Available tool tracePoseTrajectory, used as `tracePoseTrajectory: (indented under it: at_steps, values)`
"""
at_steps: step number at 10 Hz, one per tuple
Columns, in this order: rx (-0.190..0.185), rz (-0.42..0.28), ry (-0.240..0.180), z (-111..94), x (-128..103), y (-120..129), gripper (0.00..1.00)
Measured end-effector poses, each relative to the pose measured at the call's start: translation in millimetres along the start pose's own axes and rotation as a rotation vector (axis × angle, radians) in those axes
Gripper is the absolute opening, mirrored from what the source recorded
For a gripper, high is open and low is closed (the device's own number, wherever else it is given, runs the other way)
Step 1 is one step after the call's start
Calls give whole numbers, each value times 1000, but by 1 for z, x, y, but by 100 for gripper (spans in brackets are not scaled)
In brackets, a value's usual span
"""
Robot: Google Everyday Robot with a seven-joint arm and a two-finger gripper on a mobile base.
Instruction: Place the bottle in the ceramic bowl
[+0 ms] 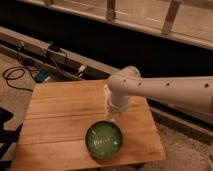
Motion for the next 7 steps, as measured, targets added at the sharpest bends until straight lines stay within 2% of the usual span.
tracePoseTrajectory:
  at_steps: [1,2,4,7]
  values:
    - [-4,5,8,6,10,-4,0]
    - [-23,27,50,29,54,-8,0]
    - [-27,21,82,40,76,8,0]
    - [-20,-1,112,46,85,21,0]
